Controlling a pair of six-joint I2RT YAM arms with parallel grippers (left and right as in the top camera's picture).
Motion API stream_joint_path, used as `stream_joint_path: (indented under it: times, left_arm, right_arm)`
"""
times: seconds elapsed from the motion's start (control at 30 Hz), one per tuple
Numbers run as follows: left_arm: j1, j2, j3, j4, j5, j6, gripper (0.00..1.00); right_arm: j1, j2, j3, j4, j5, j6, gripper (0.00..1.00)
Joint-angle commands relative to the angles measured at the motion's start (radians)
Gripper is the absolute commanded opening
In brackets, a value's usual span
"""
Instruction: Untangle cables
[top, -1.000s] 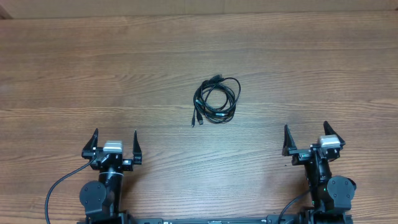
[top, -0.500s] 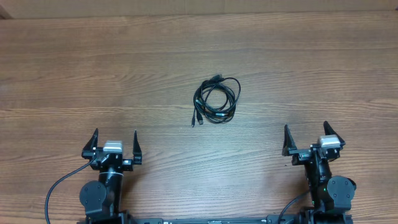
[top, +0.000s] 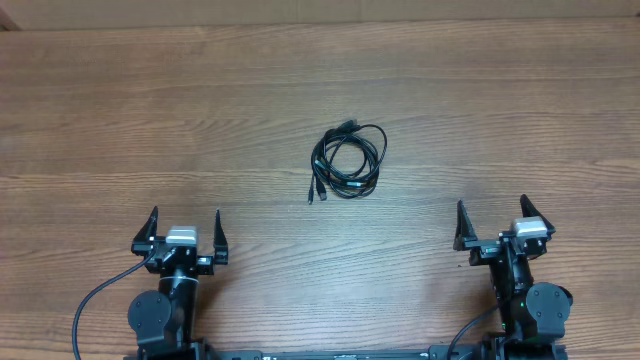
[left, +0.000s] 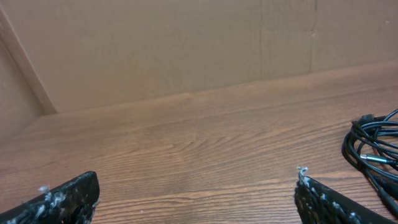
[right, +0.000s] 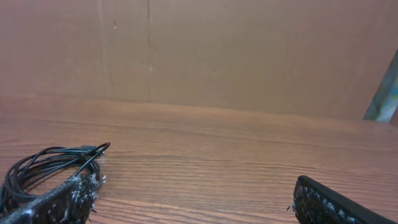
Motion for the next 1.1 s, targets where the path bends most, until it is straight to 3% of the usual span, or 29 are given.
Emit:
stream_joint_path:
  times: [0.0, 0.5, 0.67, 0.83, 0.97, 1.07]
  left_arm:
    - [0.011, -0.010, -0.003, -0.003, -0.007, 0.019, 1.00]
    - [0.011, -0.010, -0.003, -0.003, -0.006, 0.019, 1.00]
    - [0.011, -0.010, -0.003, 0.021, -0.018, 0.053, 0.99]
    - [0.011, -0.010, -0.003, -0.002, -0.017, 0.052, 1.00]
    - [0.010, -0.010, -0.003, -0.003, 0.004, -0.076, 0.99]
    - [0.009, -0.008, 0.012, -0.016, 0.118, -0.105, 1.00]
  right_arm:
    - [0.003, -0.008, -0.010, 0.004, 0.006, 0.003, 1.00]
    - [0.003, -0.008, -0.010, 0.006, 0.004, 0.003, 1.00]
    - [0.004, -0.008, -0.010, 0.026, -0.253, 0.003, 1.00]
    - [0.004, -0.008, -0.010, 0.026, -0.325, 0.004, 1.00]
    - [0.004, -0.006, -0.010, 0.024, -0.340, 0.118, 1.00]
    - [0.004, 0.016, -0.004, 0.018, -0.373, 0.185, 1.00]
